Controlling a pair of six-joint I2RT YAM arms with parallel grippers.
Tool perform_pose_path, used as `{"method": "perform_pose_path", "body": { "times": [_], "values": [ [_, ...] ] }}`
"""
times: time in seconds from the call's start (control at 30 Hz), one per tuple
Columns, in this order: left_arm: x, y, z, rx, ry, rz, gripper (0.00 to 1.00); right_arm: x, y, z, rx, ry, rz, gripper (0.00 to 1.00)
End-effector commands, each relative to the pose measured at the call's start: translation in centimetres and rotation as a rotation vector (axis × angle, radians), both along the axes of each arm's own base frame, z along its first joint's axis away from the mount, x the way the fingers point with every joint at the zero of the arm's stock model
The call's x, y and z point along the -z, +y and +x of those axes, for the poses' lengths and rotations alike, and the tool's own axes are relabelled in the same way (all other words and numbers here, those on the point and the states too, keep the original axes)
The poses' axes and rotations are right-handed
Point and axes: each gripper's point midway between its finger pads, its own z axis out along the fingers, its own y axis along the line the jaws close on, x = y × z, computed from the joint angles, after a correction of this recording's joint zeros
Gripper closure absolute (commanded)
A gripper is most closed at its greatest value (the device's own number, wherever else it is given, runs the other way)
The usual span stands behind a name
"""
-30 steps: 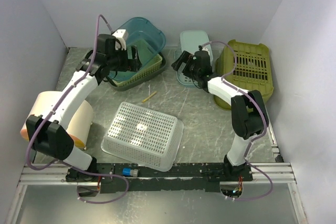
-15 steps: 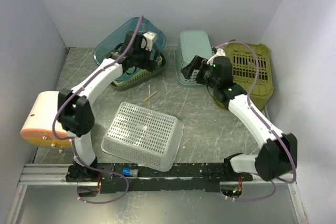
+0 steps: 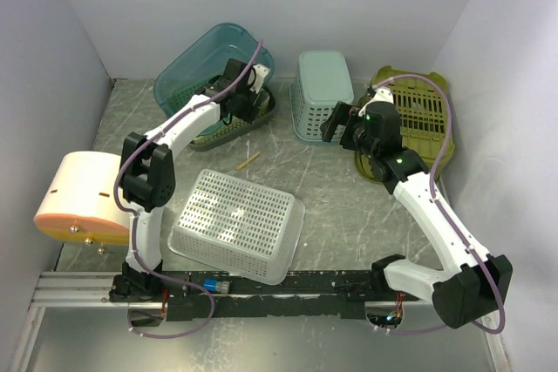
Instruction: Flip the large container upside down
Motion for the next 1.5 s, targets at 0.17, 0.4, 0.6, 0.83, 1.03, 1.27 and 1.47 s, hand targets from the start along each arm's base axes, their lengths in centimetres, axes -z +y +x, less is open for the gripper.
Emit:
{"method": "perform_pose_path", "body": {
  "times": [0.17, 0.4, 0.6, 0.83, 1.03, 1.27, 1.47],
  "values": [
    [-1.5, 1.5, 3.3, -0.042, -0.105, 0.052, 0.21, 0.2, -0.4, 0.8, 0.012, 0.013, -0.032, 0.0],
    [-0.1, 1.6, 4.3, -0.046, -0.087, 0.045, 0.29, 0.3, -0.5, 0.5, 0.012, 0.018, -0.029, 0.0],
    [-0.2, 2.0, 4.9, -0.054, -0.109, 0.072, 0.32, 0.0, -0.8, 0.4, 0.022, 0.017, -0.035, 0.0],
    [-0.6, 2.2, 4.6, -0.052, -0.127, 0.063, 0.46, 0.5, -1.0, 0.2, 0.034, 0.029, -0.031, 0.0],
    [-1.0, 2.2, 4.5, -0.052, -0.118, 0.068, 0.79, 0.5, -0.7, 0.2, 0.02, 0.03, -0.028, 0.0],
    [-5.9, 2.5, 4.2, -0.055, -0.169, 0.051, 0.93, 0.5, -0.4, 0.3, 0.001, 0.023, -0.021, 0.0],
    [-14.6, 2.7, 2.5, -0.073, -0.27, -0.05, 0.93, 0.8, 0.1, 0.5, -0.021, 0.04, -0.026, 0.0]
  ]
}}
